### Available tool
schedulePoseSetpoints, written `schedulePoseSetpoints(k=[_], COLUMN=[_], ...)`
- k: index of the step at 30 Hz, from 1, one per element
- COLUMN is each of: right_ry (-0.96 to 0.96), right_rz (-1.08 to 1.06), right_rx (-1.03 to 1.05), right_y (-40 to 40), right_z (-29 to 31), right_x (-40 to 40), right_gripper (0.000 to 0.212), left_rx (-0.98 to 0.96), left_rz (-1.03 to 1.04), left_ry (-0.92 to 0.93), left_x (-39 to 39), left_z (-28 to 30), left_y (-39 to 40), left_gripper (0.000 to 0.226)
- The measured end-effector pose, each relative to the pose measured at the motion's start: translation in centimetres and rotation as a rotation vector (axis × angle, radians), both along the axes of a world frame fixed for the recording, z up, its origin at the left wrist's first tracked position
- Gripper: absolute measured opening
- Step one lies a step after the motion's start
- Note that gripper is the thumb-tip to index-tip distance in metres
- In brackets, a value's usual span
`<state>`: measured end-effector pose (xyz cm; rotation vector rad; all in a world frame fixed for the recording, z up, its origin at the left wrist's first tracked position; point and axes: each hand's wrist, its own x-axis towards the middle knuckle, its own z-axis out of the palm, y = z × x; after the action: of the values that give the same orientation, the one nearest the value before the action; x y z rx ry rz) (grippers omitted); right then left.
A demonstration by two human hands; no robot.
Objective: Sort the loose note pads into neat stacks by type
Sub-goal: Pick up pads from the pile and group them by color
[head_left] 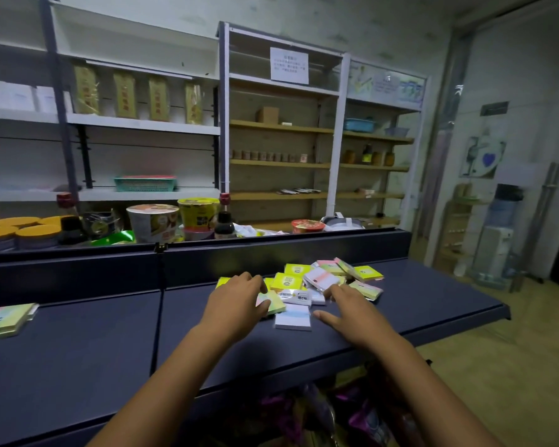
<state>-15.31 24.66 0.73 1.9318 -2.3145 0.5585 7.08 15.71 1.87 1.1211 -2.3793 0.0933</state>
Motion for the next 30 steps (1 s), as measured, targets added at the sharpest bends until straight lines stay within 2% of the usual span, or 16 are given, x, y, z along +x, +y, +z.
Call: schedulePoseSetpoints(k=[7,12,23,28,30], right_ry=[-0.009,-0.02,-0.051,-0.059,-0.059], right_rz=[-0.03,-0.046,-0.037,0.008,0.021], right_rx=[0.021,0.008,-0.001,-0.029,-0.036], right_y=[-3.4,-7.1,-12.0,-12.9,-13.1], right_z=[-0.8,-0.8,-2.4,-2.5,-2.3], right_x=[-3.4,-5.6,-8.7,-10.4,-11.1], right_gripper=[0.042,0.048,0.045,0.041,0.04], left_rx=[0.011,0.07,0.27,0.25,0.251], left_rz=[-0.027,-0.013,0.132,0.236,0.239], left_ry=[0.008,0.034,0.138,0.136,0.204], left_x=[-3.8,-6.5,-11.6,-12.9,-12.9], left_z=[-1.0,-2.1,-5.1,-6.7,-7.1], left_y=[-4.4,-8.3,-13.0,-13.8,-14.0], left_gripper=[0.028,0.028,0.036,0.04,0.04])
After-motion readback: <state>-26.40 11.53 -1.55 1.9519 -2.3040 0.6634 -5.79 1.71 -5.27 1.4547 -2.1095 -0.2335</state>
